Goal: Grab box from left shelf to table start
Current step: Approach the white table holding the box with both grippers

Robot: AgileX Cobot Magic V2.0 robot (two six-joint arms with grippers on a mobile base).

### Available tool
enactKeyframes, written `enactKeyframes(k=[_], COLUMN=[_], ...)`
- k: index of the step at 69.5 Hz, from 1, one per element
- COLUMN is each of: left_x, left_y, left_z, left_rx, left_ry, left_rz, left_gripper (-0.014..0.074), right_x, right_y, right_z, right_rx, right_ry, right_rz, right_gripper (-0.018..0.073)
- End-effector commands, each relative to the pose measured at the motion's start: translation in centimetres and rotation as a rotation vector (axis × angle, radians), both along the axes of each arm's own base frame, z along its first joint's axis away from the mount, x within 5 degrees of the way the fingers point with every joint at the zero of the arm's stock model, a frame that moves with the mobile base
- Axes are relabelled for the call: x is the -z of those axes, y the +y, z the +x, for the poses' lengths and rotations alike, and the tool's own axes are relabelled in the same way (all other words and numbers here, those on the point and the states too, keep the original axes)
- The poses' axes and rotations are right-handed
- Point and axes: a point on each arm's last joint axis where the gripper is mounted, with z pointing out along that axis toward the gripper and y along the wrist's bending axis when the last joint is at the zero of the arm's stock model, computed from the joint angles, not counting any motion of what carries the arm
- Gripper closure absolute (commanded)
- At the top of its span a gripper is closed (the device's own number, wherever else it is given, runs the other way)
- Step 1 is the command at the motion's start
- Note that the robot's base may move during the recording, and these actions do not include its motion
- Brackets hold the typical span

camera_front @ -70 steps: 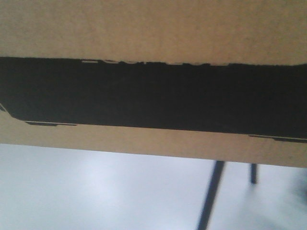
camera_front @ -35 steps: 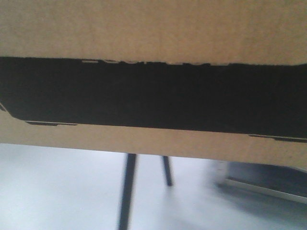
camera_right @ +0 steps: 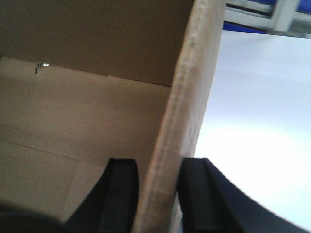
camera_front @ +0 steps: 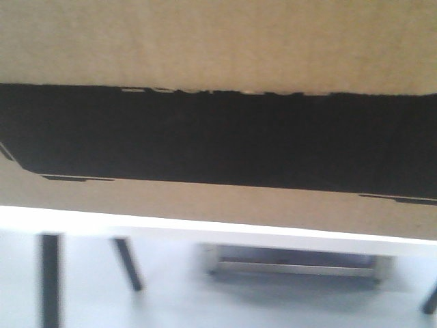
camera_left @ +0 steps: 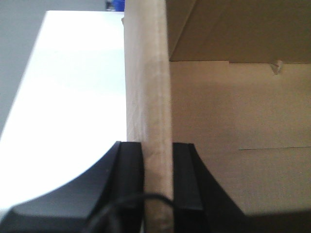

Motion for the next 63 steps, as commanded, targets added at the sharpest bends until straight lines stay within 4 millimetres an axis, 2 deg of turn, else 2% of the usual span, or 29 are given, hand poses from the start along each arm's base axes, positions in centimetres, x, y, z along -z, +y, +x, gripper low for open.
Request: enactKeyframes(k=[1, 63], left_x=[-2.93, -2.92], left_y=[-0.54, -0.54], left_z=[-0.44, -0.43], left_rx=[0.048, 0.048], left_ry=[-0.177, -0.177], left_rz=[-0.163, -0.163], left_gripper=[0.0692, 0.0692], right_x=[-2.02, -2.02], right_y=[0.34, 0.33], right_z=[0.06, 0.06], right_rx=[-0.029, -0.028], right_ry=[-0.147, -0.147], right_rz=[0.042, 0.042], right_gripper=[0.0502, 0.0502])
